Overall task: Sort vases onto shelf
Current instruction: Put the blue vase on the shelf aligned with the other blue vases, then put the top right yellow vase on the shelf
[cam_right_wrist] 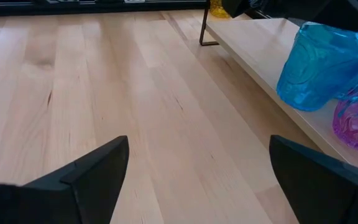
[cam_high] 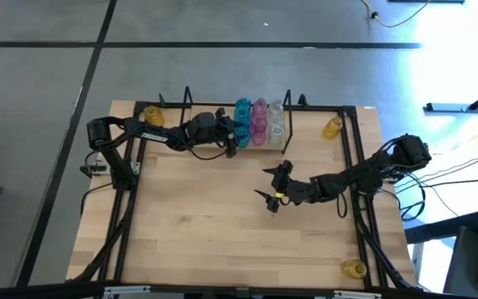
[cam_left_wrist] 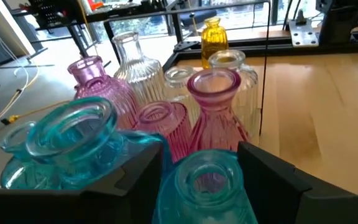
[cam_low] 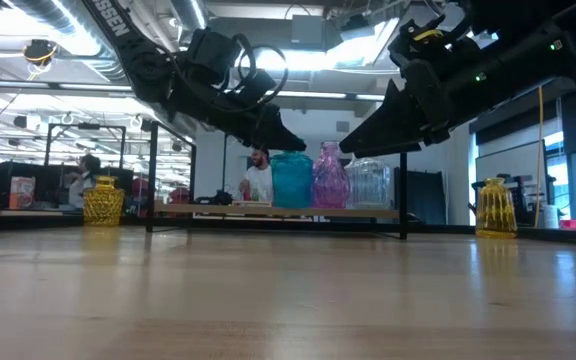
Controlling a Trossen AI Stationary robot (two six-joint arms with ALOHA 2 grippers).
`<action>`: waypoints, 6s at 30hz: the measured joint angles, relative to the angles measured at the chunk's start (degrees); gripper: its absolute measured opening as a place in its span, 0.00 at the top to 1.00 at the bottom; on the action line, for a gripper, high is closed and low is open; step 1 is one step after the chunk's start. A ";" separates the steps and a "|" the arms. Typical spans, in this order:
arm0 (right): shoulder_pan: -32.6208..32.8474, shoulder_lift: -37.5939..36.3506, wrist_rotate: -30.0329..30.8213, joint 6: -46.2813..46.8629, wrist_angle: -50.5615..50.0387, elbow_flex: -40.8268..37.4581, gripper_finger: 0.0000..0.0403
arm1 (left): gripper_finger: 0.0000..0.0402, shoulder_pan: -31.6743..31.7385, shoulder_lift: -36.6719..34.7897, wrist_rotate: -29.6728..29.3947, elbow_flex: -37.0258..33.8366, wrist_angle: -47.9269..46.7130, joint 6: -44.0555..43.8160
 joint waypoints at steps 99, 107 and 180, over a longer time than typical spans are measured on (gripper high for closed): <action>-64.89 -9.37 -2.56 13.86 -73.44 16.59 0.29 | 0.50 -4.22 -38.91 3.28 -25.51 -16.05 -2.99; -64.89 -8.97 -5.93 12.93 -73.93 16.57 0.30 | 0.50 -4.22 -38.91 3.22 -25.51 -16.01 -2.97; -28.71 -14.23 -14.92 24.36 -78.12 10.78 0.45 | 0.50 -4.19 -38.91 3.98 -25.49 -16.05 -1.90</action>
